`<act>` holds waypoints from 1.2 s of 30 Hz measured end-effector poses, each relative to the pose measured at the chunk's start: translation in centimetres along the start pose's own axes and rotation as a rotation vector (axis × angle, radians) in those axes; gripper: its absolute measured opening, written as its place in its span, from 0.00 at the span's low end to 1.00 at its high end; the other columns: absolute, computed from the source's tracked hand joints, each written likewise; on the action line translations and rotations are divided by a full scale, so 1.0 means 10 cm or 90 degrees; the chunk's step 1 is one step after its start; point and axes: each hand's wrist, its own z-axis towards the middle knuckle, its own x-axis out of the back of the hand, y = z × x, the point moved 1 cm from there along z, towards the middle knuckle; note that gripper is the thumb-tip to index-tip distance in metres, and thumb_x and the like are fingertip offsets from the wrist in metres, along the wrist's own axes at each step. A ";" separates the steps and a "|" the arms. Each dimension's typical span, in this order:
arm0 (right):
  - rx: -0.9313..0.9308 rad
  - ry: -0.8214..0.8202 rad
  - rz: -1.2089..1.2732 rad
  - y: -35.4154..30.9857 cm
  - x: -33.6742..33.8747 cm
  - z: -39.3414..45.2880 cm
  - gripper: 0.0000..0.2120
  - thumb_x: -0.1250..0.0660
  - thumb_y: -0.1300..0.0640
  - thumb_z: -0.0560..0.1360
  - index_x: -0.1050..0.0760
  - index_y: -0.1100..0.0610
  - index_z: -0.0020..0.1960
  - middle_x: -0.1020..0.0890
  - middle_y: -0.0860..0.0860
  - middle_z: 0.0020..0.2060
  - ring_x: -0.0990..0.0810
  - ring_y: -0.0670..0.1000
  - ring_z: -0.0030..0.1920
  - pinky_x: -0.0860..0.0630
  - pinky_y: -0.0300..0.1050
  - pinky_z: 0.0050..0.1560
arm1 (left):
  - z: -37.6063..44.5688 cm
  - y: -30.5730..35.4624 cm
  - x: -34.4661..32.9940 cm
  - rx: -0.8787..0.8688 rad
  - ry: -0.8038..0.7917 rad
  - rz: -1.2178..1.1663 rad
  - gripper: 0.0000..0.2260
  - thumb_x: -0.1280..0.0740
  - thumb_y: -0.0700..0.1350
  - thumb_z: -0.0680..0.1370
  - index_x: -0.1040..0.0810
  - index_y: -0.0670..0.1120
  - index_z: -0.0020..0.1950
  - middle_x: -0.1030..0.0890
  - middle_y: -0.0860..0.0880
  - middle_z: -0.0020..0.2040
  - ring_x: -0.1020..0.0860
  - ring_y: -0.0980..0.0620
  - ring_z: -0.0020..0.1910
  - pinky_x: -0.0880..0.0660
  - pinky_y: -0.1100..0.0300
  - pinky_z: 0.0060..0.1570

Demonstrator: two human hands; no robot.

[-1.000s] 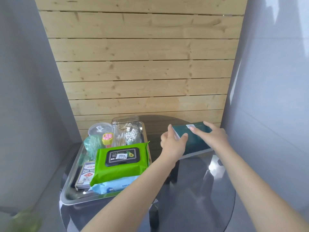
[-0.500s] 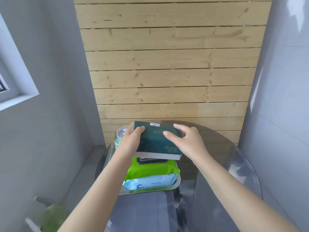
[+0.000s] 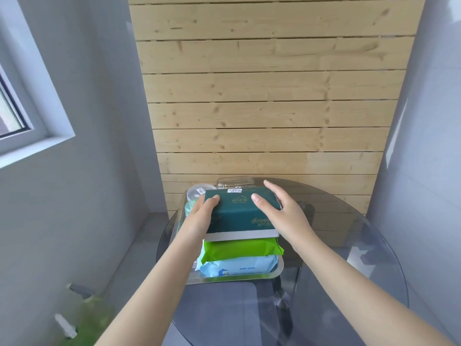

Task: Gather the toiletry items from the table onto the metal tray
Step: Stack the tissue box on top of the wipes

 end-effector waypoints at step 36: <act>-0.310 -0.217 0.544 0.77 -0.40 0.39 0.31 0.51 0.35 0.77 0.24 0.55 0.64 0.17 0.57 0.58 0.18 0.58 0.57 0.25 0.55 0.58 | 0.61 -0.53 0.81 0.107 0.142 0.076 0.14 0.43 0.52 0.79 0.25 0.45 0.41 0.20 0.44 0.36 0.21 0.45 0.35 0.25 0.53 0.44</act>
